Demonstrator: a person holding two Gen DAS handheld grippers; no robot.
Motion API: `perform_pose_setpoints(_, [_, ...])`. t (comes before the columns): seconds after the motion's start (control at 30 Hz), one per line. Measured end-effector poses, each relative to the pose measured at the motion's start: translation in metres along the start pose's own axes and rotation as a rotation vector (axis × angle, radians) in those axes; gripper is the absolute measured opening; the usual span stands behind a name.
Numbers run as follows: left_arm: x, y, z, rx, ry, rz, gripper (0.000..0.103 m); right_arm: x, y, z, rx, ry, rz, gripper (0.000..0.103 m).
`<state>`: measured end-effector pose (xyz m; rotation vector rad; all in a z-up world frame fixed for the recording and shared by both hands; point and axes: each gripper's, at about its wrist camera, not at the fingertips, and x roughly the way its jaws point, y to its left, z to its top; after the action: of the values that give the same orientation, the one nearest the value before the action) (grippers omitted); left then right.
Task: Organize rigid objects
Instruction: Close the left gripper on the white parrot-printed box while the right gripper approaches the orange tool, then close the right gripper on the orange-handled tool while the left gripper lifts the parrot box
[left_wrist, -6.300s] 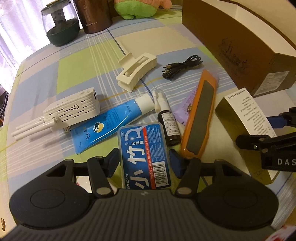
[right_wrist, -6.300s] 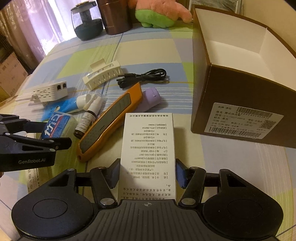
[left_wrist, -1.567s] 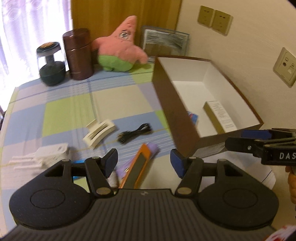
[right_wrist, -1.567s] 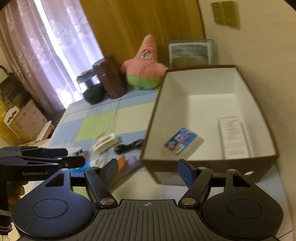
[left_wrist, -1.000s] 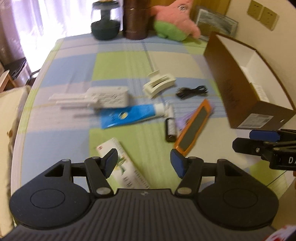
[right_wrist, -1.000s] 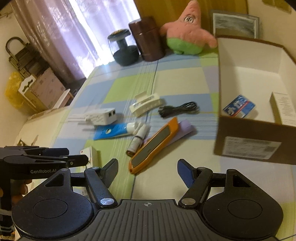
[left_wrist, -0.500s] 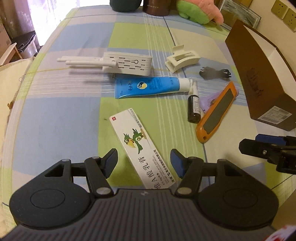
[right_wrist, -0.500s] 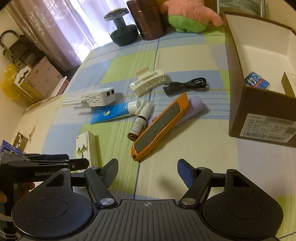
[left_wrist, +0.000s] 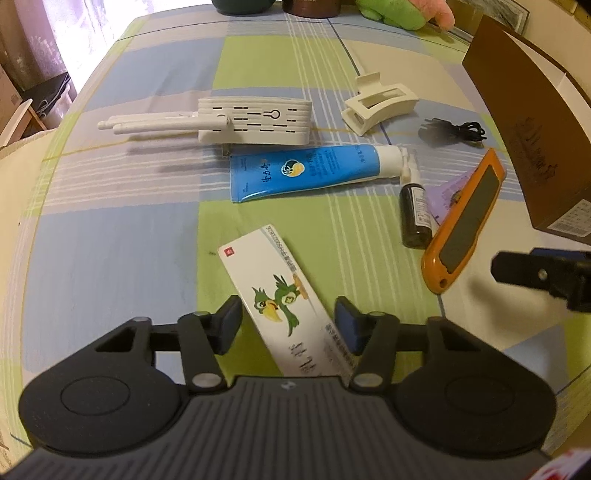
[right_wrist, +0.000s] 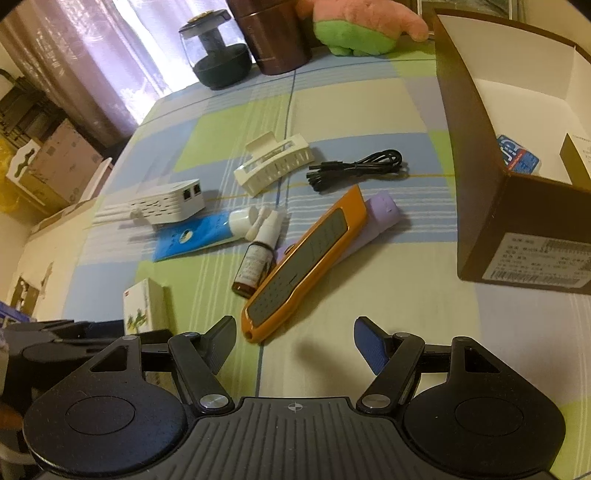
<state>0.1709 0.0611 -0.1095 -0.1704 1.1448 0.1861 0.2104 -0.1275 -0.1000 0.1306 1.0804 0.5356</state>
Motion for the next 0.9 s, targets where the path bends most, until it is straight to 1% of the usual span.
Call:
perform_pose_setpoints(0.03, [0.000,0.001,0.001,0.008,-0.006,0.006,0.043,0.003,0.001,0.002,0.001,-0.003,-0.006,0.069])
perform_pose_setpoints(0.13, [0.002,0.003,0.003,0.034,-0.018,0.020,0.036,0.011,0.004,0.007,0.003,-0.010,-0.024,0.068])
perform_pose_setpoints(0.2, [0.003,0.007,0.005,0.032,-0.019,0.022,0.034,0.018,0.006,0.011,0.007,-0.009,-0.040,0.064])
perform_pose_setpoints(0.33, [0.004,0.012,0.008,0.043,-0.023,0.022,0.034,0.031,0.010,0.016,0.034,-0.007,-0.056,0.053])
perform_pose_setpoints(0.53, [0.005,0.014,0.008,0.062,-0.022,0.012,0.035,0.046,0.011,0.024,0.093,-0.006,-0.102,0.046])
perform_pose_setpoints(0.6, [0.005,0.014,0.008,0.066,-0.019,0.009,0.035,0.050,0.009,0.025,0.116,0.000,-0.093,0.043])
perform_pose_setpoints(0.63, [0.005,0.015,0.008,0.067,-0.015,0.007,0.035,0.050,0.008,0.025,0.122,0.002,-0.087,0.039])
perform_pose_setpoints(0.7, [0.006,0.015,0.006,0.071,-0.007,0.005,0.035,0.049,0.009,0.027,0.107,0.009,-0.076,0.037])
perform_pose_setpoints(0.8, [0.007,0.014,0.005,0.076,-0.003,0.004,0.034,0.047,0.012,0.026,0.055,0.034,-0.084,0.029])
perform_pose_setpoints(0.9, [0.006,0.015,0.004,0.077,-0.003,0.002,0.034,0.045,0.013,0.022,0.016,0.073,-0.058,0.026])
